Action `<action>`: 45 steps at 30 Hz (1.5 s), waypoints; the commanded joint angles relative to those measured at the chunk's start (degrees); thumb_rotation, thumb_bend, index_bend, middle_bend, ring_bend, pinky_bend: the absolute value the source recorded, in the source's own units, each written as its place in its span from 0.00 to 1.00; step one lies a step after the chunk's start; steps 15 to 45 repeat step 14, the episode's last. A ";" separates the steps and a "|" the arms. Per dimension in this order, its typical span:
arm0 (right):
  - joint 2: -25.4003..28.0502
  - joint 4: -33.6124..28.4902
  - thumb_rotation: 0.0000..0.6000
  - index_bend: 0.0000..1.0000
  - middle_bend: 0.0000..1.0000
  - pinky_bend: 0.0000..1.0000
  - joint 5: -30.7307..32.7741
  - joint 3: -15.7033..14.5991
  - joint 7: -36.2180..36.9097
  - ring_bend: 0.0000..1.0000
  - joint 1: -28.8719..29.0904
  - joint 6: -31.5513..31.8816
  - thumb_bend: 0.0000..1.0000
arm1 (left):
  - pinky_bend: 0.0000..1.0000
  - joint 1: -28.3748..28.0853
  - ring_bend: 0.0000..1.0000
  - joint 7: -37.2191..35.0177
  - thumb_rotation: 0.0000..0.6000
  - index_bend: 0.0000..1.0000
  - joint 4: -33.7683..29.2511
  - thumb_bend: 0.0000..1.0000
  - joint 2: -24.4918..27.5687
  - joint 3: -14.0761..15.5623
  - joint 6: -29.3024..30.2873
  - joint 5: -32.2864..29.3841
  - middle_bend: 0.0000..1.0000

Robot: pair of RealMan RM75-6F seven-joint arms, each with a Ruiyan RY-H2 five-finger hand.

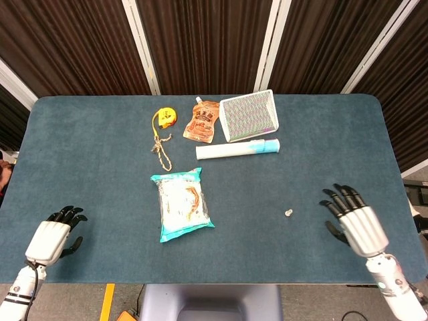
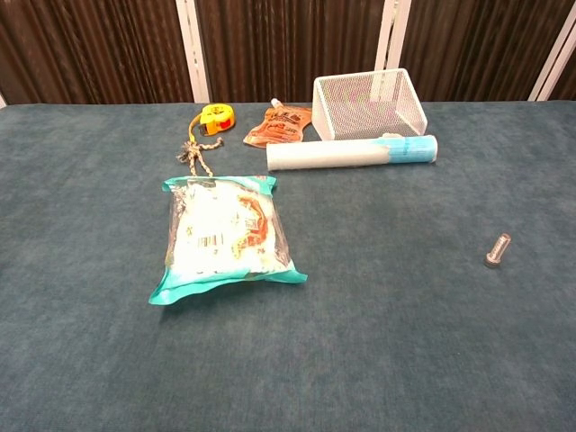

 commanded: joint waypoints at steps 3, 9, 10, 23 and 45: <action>0.98 0.33 1.00 0.33 0.25 0.25 6.43 1.80 1.16 0.19 -3.16 -3.12 0.37 | 0.32 0.29 0.16 1.05 1.00 0.35 -0.37 0.37 0.01 -0.13 0.91 0.39 0.20; 2.14 -0.78 1.00 0.30 0.25 0.25 9.30 3.73 2.93 0.19 -3.00 -6.61 0.37 | 0.32 0.13 0.16 2.32 1.00 0.34 0.34 0.37 -0.79 -0.06 -0.02 -0.07 0.20; 2.28 -0.76 1.00 0.30 0.24 0.25 9.14 3.76 3.13 0.19 -2.99 -6.80 0.37 | 0.32 0.08 0.16 2.42 1.00 0.33 0.48 0.37 -0.92 -0.07 -0.32 -0.31 0.20; 2.09 -0.25 1.00 0.30 0.24 0.25 7.55 3.89 3.40 0.19 -3.40 -5.80 0.37 | 0.32 -0.12 0.16 2.55 1.00 0.32 0.85 0.37 -1.28 0.01 -1.12 -0.62 0.20; 2.09 -0.25 1.00 0.30 0.24 0.25 7.55 3.89 3.40 0.19 -3.40 -5.80 0.37 | 0.32 -0.12 0.16 2.55 1.00 0.32 0.85 0.37 -1.28 0.01 -1.12 -0.62 0.20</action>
